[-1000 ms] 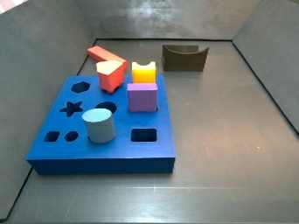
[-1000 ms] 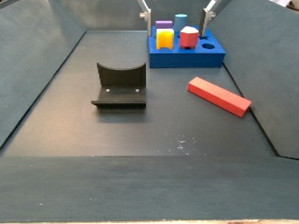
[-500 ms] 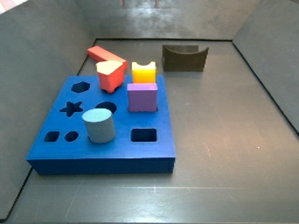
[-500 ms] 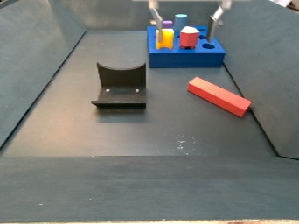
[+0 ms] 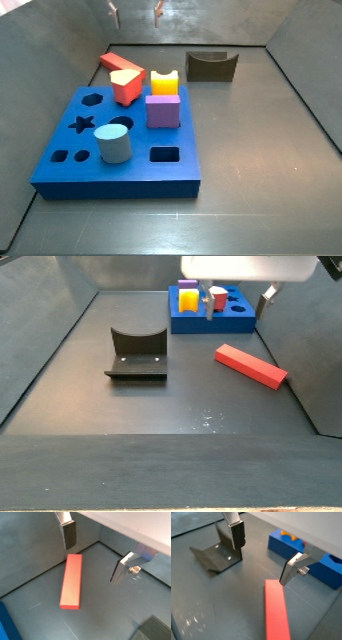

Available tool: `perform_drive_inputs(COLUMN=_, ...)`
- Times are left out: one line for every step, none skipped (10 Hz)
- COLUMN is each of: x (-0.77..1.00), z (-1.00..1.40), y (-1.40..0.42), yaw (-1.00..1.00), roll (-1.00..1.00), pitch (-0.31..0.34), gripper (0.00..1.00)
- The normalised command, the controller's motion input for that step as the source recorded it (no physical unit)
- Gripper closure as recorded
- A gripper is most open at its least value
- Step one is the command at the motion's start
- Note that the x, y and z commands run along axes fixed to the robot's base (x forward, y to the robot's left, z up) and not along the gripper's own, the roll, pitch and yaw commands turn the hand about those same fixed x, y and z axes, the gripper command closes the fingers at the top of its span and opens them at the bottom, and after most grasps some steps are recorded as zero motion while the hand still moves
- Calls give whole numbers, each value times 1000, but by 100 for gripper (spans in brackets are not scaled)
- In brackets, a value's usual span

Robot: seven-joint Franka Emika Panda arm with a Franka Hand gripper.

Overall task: Pick up the rectangle object. Move up. Place the rectangle object on the fixture. Regrasp the rectangle object. Move to above the board. Insert the rectangle object.
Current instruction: Pick up the rectangle object.

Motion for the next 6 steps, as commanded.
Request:
perform_drive_inputs(x=-54, z=-434, y=0, yaw=1000, roll=26, pitch=-120, gripper=0)
perform_drive_inputs(x=-51, z=-449, y=0, yaw=1000, roll=23, pitch=-106, gripper=0)
perform_drive_inputs(x=-54, z=-457, y=0, yaw=1000, roll=39, pitch=-84, gripper=0)
perform_drive_inputs(x=-46, z=-440, y=0, yaw=1000, roll=43, pitch=-79, gripper=0)
perform_drive_inputs(x=-37, z=-429, y=0, yaw=1000, roll=54, pitch=-66, gripper=0)
perform_drive_inputs(x=-60, z=-480, y=0, yaw=1000, roll=107, pitch=-49, gripper=0)
